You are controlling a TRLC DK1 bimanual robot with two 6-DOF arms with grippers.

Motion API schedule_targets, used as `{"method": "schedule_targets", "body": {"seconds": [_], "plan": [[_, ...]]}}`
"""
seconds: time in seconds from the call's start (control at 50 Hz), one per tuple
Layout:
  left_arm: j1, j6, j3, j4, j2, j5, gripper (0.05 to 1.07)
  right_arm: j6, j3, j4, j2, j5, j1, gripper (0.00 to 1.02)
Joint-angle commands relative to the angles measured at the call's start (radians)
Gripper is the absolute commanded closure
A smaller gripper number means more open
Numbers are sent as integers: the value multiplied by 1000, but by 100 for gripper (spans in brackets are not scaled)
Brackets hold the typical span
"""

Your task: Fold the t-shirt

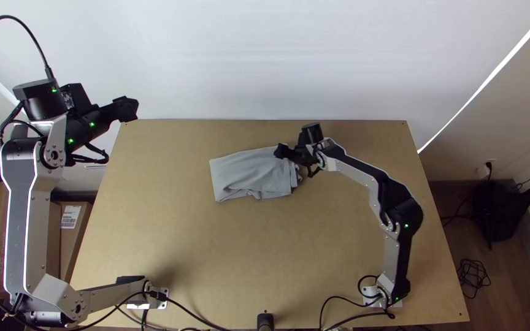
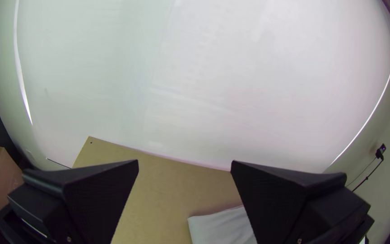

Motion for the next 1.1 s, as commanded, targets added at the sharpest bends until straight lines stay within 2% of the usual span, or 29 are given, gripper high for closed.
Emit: {"method": "schedule_targets", "body": {"seconds": [0.0, 0.06, 0.18, 0.32, 0.36, 0.58, 0.98, 1.02, 1.08], "plan": [[4, 11, -17, 0, -21, -2, 9, 24, -61, -15, -77, 14, -73, 4], [4, 11, -16, 3, -19, -2, 9, 33, -74, -15, -94, -28, -112, 4], [4, 11, -17, 4, -18, -2, 9, 82, -87, -22, -92, -218, -191, 4], [6, 12, -17, 4, -18, -2, 9, 84, -84, -46, -49, -431, -228, 4], [13, 14, -17, 4, -15, -2, 9, 82, -81, -49, -36, -465, -228, 4], [24, 26, -6, 9, -5, -2, 9, 75, -33, -45, 41, -477, -196, 4], [55, 43, -6, 7, -4, -2, 9, 76, 122, -54, 161, -473, -40, 4], [56, 43, -6, 7, -5, -2, 9, 78, 143, -63, 173, -473, -32, 7], [58, 43, -6, 7, -8, -2, 9, 81, 171, -75, 190, -468, -26, 23]]}}
